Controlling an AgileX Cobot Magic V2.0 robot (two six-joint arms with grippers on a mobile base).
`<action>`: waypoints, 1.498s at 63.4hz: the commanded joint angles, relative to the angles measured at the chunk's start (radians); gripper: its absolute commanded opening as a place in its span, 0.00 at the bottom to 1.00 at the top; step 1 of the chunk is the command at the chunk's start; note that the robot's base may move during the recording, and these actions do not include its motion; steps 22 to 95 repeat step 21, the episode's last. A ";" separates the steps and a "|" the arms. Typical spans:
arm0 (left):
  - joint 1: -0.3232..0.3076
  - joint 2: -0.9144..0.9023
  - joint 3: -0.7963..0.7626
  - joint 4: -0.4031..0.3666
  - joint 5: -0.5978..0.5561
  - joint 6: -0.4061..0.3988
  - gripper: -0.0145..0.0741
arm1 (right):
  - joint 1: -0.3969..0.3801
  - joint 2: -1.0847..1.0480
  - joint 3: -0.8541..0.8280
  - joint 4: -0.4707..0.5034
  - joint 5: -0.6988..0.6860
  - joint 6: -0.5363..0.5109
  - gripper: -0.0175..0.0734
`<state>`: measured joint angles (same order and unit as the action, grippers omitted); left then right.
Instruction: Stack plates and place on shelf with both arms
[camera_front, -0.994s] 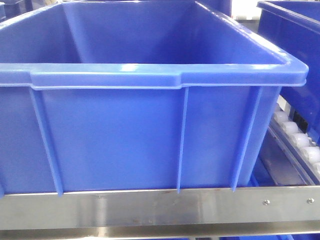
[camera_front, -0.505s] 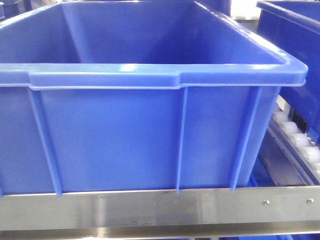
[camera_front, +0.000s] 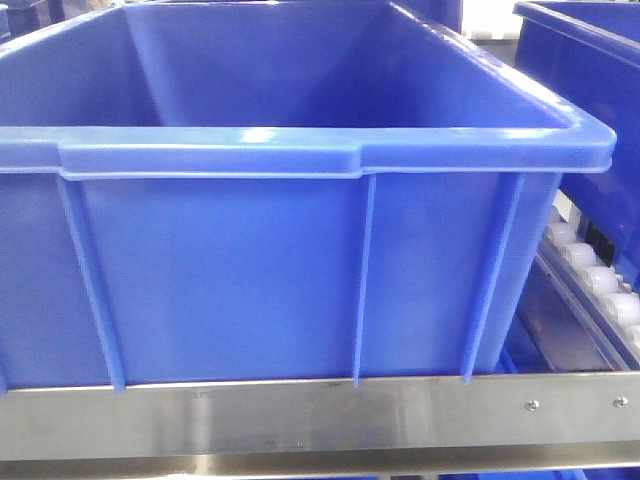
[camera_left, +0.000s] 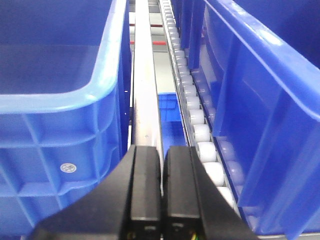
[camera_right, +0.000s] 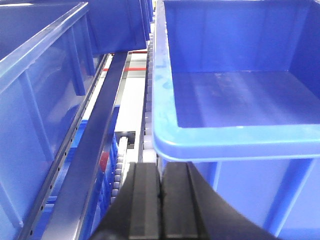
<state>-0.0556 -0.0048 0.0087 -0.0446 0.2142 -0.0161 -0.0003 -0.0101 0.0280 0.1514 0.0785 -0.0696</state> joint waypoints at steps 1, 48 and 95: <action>0.002 -0.021 0.024 -0.006 -0.095 0.000 0.26 | -0.004 -0.022 -0.015 -0.005 -0.092 -0.012 0.25; 0.002 -0.021 0.024 -0.006 -0.095 0.000 0.26 | -0.004 -0.022 -0.015 -0.005 -0.092 -0.012 0.25; 0.002 -0.021 0.024 -0.006 -0.095 0.000 0.26 | -0.004 -0.022 -0.015 -0.005 -0.092 -0.012 0.25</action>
